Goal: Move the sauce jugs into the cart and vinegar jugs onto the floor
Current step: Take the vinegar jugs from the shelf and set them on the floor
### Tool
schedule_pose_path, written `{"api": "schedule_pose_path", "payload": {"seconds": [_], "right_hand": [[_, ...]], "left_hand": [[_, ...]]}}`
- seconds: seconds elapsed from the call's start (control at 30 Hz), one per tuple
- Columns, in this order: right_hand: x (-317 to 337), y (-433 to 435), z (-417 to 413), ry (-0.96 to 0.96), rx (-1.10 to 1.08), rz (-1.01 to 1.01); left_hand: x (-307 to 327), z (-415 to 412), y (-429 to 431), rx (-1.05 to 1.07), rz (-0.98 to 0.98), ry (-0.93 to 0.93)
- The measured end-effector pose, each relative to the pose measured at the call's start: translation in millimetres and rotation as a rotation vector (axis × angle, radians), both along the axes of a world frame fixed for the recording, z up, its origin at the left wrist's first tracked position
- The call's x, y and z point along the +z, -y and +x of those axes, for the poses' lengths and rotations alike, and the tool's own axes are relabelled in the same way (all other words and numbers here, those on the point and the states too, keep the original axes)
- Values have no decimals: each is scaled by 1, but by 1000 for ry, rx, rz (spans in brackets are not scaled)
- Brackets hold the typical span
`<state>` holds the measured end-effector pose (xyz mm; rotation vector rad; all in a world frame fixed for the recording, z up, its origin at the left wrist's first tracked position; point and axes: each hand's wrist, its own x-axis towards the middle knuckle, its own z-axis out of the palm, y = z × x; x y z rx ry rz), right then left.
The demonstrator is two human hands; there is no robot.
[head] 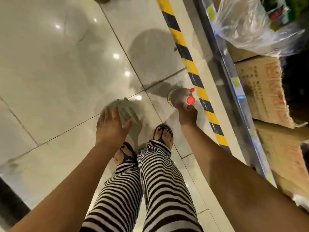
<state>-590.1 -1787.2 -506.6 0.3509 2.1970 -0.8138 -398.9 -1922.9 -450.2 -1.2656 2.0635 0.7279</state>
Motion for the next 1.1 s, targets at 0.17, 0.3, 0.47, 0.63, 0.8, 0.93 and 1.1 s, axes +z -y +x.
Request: {"api": "schedule_pose_path", "payload": {"seconds": [0.17,0.3,0.47,0.63,0.8,0.93,1.1], "right_hand": [[18,2,-9,31,-4,-19],[72,10,-19,-9,122,-17],[176,13,-16,-155,280,-100],[245,37,-39,-239,435,-156],[287,98,-72,-298,566,-204],[283,145,-91,-271,551,-153],[259,225,-120,-336,514,-135]], "left_hand": [[23,-5,5,60,16,-11],[76,-21,14,65,14,-8],[164,-51,29,52,-2,-47],[234,-82,59,93,-29,-113],[256,-100,108,174,-28,-167],[248,-109,158,141,-11,-147],[197,-131,244,182,33,-151]]}}
